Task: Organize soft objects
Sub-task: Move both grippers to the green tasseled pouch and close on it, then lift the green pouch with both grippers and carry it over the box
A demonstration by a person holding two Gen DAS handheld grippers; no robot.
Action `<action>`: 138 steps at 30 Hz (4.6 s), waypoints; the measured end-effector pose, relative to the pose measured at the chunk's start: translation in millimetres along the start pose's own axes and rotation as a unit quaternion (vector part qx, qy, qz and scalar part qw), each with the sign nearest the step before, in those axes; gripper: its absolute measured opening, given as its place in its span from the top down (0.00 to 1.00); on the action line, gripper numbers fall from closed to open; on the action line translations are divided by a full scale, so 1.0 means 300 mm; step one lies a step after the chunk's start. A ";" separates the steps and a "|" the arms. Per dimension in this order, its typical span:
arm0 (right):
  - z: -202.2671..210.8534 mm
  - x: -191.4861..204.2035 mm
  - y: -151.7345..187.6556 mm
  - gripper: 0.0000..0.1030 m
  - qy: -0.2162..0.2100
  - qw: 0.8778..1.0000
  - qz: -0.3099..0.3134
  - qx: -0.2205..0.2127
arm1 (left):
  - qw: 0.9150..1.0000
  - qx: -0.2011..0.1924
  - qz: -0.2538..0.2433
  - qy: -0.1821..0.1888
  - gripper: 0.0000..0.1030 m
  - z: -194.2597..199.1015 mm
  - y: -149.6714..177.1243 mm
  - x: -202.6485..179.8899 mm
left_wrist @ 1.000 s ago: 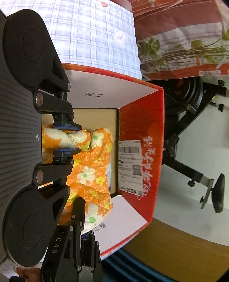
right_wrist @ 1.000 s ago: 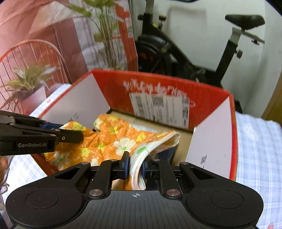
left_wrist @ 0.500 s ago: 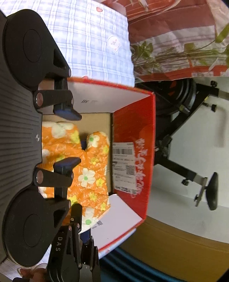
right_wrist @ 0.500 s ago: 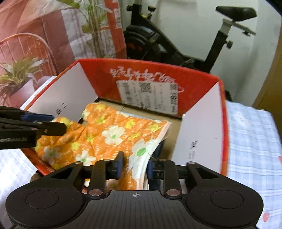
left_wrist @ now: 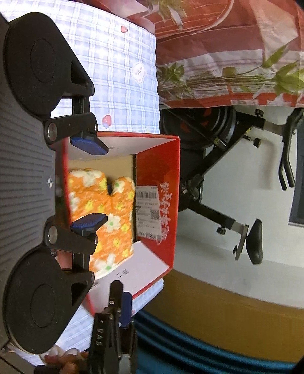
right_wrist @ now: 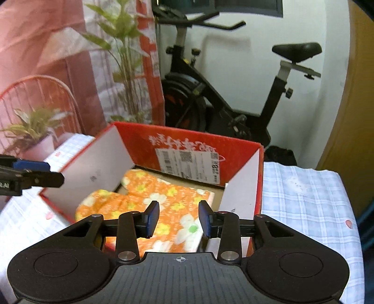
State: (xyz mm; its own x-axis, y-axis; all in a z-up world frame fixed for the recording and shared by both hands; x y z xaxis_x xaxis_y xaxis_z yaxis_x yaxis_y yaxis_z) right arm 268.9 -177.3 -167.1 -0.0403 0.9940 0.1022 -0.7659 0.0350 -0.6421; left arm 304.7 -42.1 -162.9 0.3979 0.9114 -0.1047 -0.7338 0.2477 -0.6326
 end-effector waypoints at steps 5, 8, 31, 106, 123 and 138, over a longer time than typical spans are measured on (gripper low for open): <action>0.115 0.049 0.059 0.66 -0.019 0.999 0.004 -0.028 | 1.000 0.004 -0.009 0.016 0.43 0.052 0.119 -0.024; 0.155 0.077 0.123 0.66 -0.026 0.999 0.008 -0.033 | 1.000 0.015 -0.011 0.023 0.43 0.064 0.202 -0.037; 0.185 0.196 0.667 0.58 -0.039 0.994 0.057 0.079 | 0.995 0.079 0.001 0.053 0.43 -0.028 0.526 -0.139; 0.280 0.368 -0.015 0.57 -0.102 0.980 0.115 -0.126 | 0.977 -0.113 0.073 0.164 0.56 0.185 -0.112 -0.169; 0.081 0.341 -0.286 0.56 -0.073 0.980 0.130 -0.129 | 0.985 -0.094 0.075 0.125 0.56 -0.012 -0.220 -0.064; -0.212 0.306 -0.171 0.56 -0.076 0.993 0.083 -0.026 | 0.992 -0.019 0.081 0.095 0.56 -0.210 -0.156 0.008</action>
State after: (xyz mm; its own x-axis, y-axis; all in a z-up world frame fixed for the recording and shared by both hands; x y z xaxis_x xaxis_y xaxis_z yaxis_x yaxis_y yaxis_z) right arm 345.2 -81.2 -173.1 -0.2637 0.9591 0.1028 -0.7070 -0.1197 -0.6970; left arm 374.8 -72.3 -181.9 0.3761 0.8591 -0.3472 -0.7765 0.0877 -0.6240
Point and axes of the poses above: each gripper's, at about its wrist camera, not at the fingertips, and z roughly against the way its jaws point, x to its left, y to its underside, the point moved 10 cm from there along -z, roughly the way its jaws point, and after that the axes turned 9 degrees about x, right-handed, at the moved point
